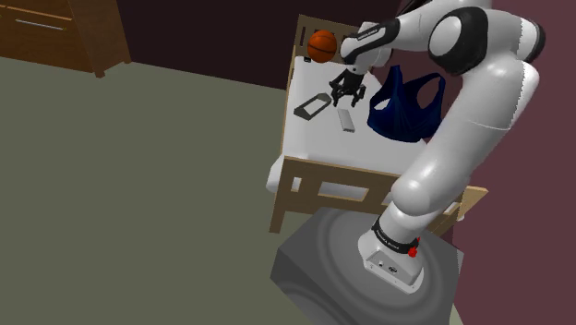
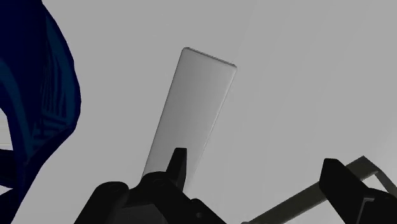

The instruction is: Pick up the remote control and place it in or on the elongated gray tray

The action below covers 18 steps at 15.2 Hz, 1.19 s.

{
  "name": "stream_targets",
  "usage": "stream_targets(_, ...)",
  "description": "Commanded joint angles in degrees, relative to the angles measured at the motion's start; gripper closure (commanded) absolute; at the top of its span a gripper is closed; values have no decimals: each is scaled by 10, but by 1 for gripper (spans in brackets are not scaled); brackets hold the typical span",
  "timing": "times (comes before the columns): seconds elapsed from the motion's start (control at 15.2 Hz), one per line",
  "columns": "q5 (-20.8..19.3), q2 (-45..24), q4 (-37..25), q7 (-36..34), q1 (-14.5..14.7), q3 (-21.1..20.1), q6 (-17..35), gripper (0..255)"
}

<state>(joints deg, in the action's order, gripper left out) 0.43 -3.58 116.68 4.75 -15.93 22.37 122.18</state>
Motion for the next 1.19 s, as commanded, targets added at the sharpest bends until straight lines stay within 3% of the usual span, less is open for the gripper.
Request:
stream_targets(0.0, 19, -40, -27, 11, -13, 9, 4, 0)
stream_targets(0.33, 68, -136, -98, 34, -52, 22, 8, 0)
stream_targets(0.79, 83, -164, -79, 44, -58, 15, 53, 0)
stream_targets(1.12, 85, -166, -77, 44, -59, 15, 56, 0)
